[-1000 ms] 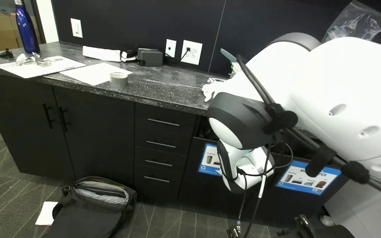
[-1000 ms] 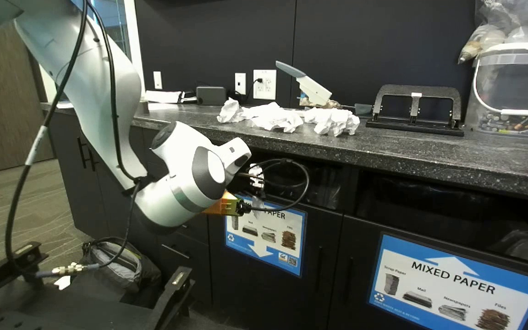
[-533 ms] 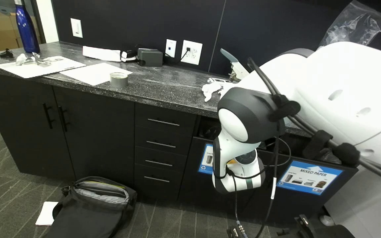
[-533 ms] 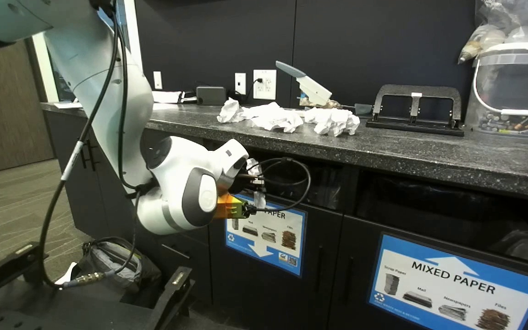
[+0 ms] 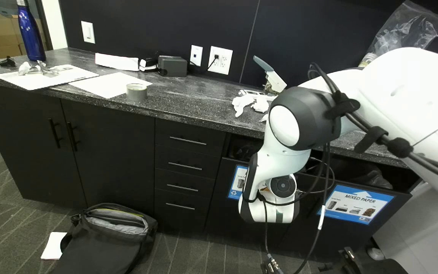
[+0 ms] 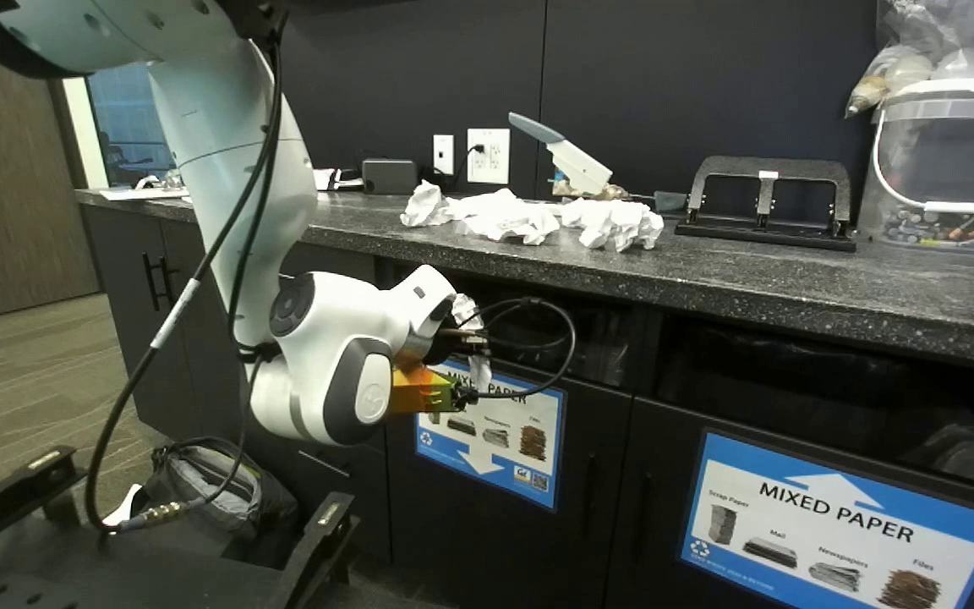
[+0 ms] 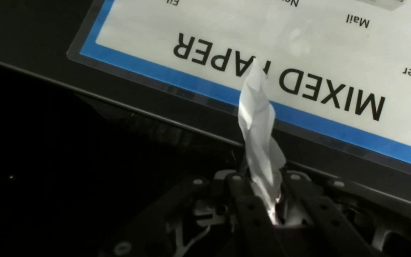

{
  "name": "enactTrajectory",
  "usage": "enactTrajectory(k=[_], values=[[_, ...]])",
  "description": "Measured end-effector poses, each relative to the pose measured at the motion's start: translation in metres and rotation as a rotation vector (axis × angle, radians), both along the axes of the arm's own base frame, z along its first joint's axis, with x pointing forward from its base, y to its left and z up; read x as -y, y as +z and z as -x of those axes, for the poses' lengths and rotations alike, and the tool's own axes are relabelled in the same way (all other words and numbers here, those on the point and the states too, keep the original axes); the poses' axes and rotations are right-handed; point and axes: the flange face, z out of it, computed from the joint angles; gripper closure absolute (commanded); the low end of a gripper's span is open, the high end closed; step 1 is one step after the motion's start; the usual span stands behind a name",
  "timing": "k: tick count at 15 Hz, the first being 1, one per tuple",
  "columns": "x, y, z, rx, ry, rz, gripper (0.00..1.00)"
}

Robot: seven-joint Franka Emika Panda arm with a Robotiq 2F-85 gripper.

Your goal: Pick up all the pieces of paper on the countertop and throw them in the bin

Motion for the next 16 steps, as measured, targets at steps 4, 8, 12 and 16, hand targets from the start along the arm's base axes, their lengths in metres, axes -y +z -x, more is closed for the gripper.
enactTrajectory(k=[4,8,12,16], values=[[-0.001,0.012,-0.008,-0.092,0.005,0.014,0.86],[-0.001,0.029,-0.022,-0.215,-0.012,-0.002,0.87],[-0.002,0.038,-0.028,-0.36,-0.031,-0.022,0.86],[-0.009,0.037,-0.013,-0.603,-0.023,-0.065,0.86]])
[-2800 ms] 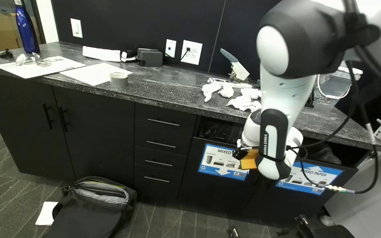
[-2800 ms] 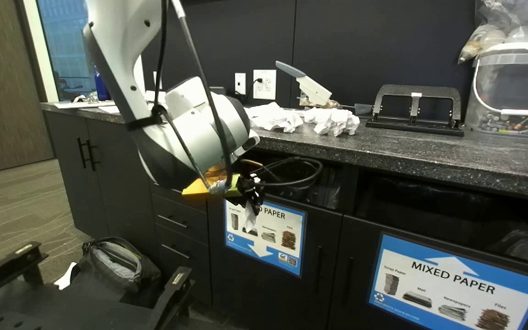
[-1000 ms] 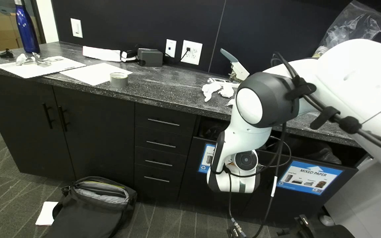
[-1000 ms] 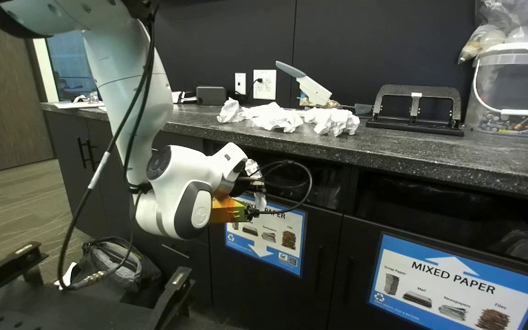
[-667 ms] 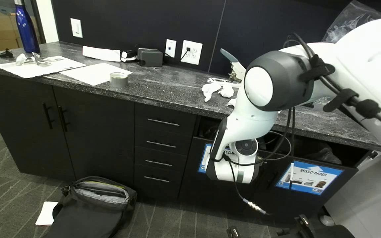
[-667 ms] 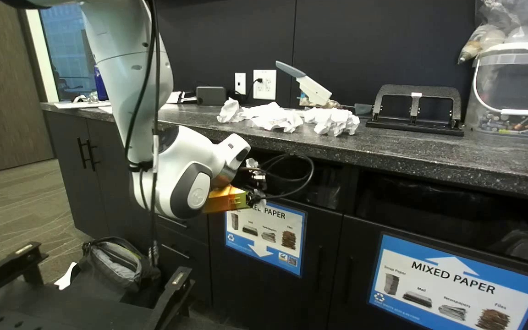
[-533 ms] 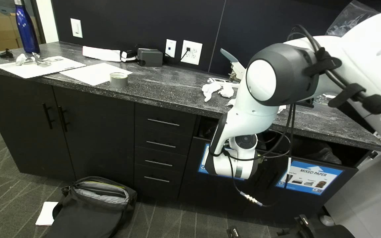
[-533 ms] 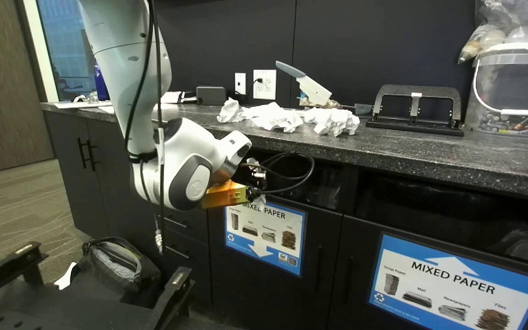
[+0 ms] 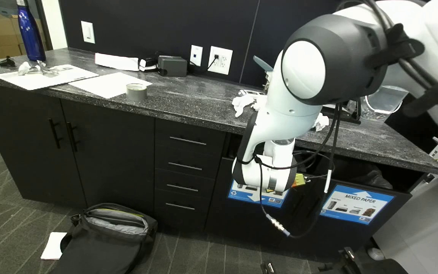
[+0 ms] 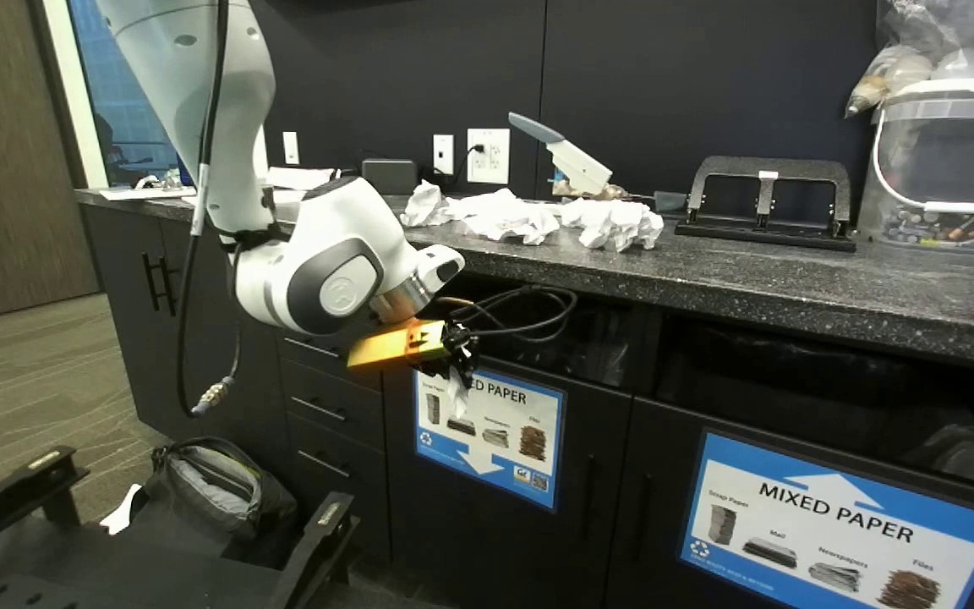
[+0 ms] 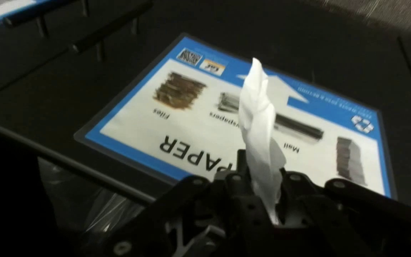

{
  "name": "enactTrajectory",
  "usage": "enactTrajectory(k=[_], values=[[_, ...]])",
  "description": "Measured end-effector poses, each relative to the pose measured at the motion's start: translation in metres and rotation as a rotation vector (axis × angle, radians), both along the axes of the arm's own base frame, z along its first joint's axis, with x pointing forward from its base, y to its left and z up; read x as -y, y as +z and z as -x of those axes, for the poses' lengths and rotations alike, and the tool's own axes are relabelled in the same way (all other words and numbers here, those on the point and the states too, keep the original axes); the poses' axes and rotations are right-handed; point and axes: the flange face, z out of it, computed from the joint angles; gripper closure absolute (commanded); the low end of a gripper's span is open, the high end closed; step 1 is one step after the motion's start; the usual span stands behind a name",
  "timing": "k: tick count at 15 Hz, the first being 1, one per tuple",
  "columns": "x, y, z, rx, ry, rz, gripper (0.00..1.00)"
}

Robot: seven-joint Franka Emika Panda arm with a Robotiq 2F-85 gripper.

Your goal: Pick up all the pieces of paper on the countertop and throw them in the bin

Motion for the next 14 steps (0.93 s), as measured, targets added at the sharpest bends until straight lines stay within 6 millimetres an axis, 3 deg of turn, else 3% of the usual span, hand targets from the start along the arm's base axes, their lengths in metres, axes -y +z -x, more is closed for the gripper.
enactTrajectory(k=[4,8,14], values=[[-0.013,0.016,0.009,-0.105,0.025,-0.006,0.86],[-0.031,0.039,0.009,-0.029,0.077,-0.008,0.86],[-0.032,0.063,0.025,0.09,0.079,0.015,0.87]])
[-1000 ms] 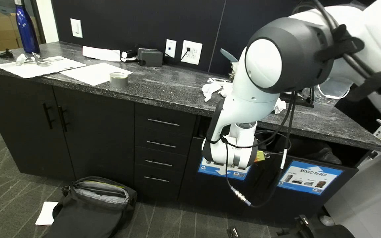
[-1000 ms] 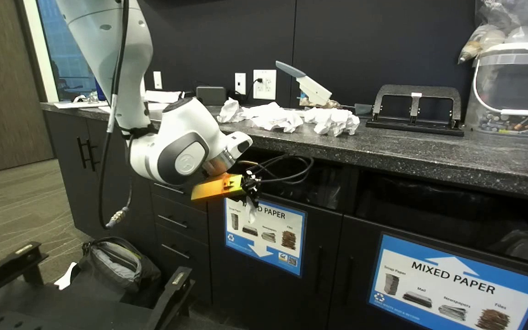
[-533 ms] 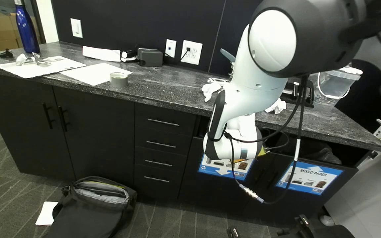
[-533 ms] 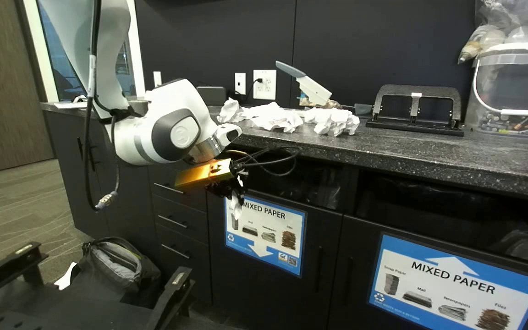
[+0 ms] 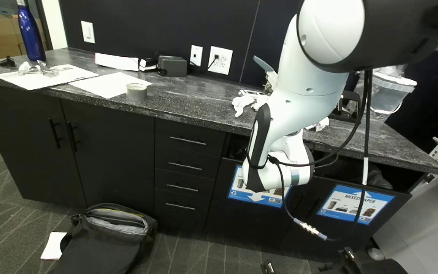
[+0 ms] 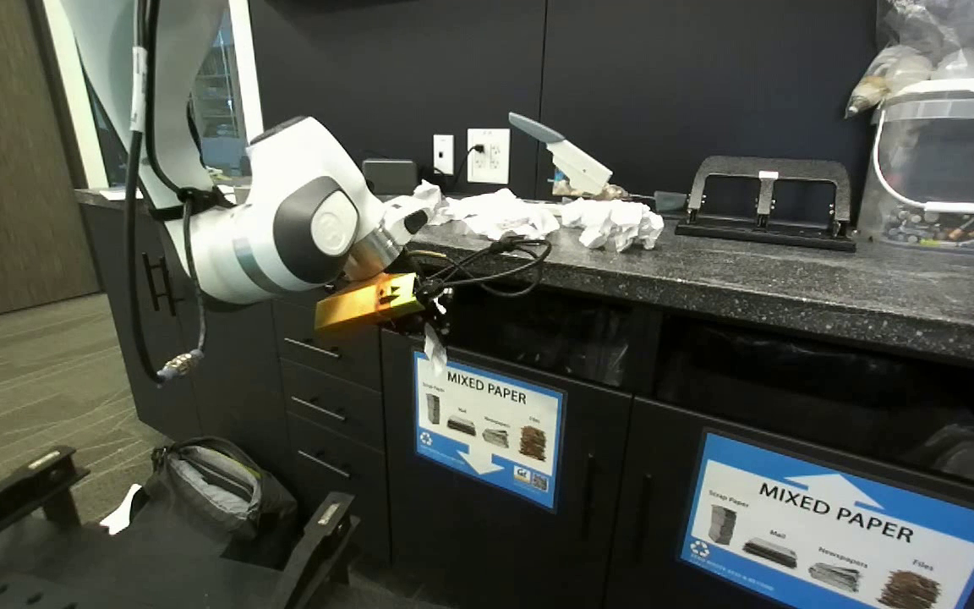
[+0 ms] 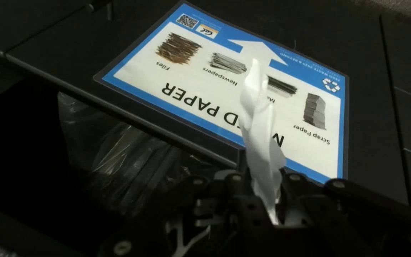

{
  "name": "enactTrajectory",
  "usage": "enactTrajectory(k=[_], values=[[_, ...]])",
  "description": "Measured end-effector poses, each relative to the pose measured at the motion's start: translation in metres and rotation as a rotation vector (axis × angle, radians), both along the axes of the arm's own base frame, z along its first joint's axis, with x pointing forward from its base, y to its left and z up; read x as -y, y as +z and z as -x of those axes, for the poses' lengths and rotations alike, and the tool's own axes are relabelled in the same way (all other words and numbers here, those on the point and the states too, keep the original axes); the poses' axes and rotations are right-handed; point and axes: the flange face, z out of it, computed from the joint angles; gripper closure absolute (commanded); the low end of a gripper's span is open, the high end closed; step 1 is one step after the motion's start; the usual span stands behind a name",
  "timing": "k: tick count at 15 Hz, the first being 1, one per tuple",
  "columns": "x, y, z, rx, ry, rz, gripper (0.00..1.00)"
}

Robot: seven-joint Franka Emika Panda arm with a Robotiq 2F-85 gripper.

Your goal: Pick up all the pieces of paper on the countertop and throw them in the bin

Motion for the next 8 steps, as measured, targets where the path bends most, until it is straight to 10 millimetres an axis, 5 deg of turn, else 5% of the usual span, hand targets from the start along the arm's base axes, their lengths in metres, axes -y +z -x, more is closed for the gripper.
enactTrajectory(k=[8], values=[[-0.007,-0.02,0.016,0.162,0.037,-0.031,0.86]])
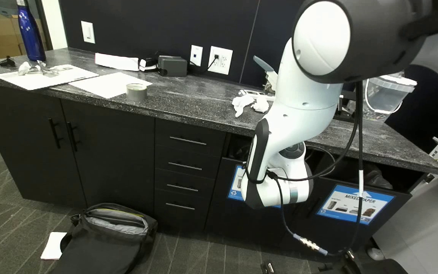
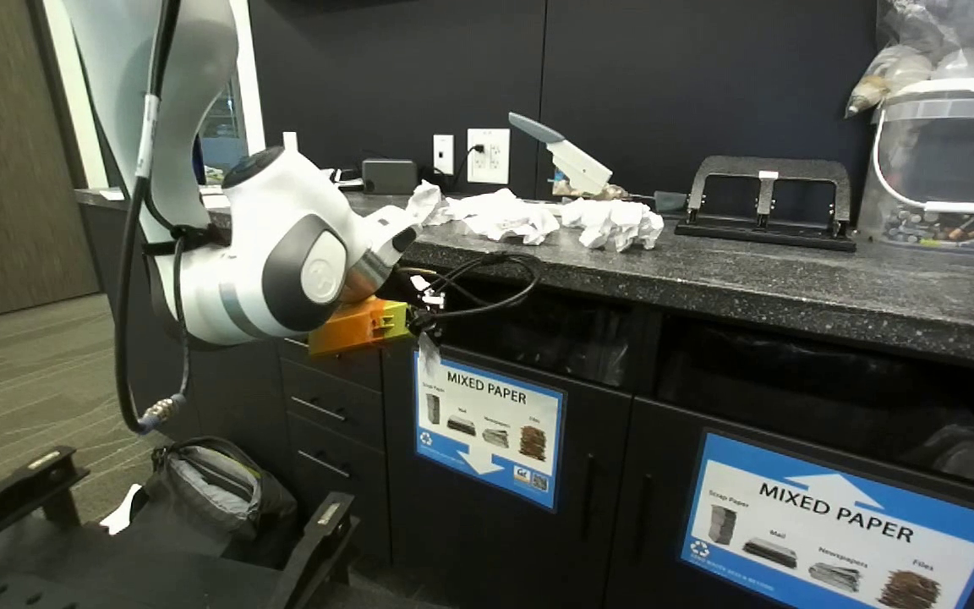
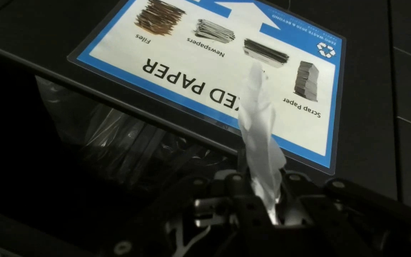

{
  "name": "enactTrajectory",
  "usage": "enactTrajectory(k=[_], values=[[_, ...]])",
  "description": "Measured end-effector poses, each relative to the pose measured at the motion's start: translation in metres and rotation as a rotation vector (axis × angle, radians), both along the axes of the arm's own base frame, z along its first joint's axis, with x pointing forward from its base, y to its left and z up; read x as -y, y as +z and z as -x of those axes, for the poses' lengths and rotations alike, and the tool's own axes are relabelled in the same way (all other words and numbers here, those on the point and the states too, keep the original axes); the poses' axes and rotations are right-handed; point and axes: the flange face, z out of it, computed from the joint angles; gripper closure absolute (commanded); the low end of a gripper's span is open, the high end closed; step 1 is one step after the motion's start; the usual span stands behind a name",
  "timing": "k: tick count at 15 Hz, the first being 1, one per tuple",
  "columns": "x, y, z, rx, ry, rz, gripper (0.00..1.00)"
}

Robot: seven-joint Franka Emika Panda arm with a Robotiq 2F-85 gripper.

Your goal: Pick up all the pieces of paper on the countertop and throw them in the bin

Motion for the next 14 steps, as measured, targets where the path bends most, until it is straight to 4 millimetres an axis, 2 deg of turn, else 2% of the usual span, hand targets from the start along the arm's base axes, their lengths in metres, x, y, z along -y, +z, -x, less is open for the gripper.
enactTrajectory(k=[4,10,14], values=[[0.007,-0.021,-0.008,0.091,-0.01,-0.001,0.87],[0.02,-0.033,-0.032,0.227,-0.013,0.016,0.86],[0.027,-0.048,-0.046,0.254,0.0,0.037,0.86]])
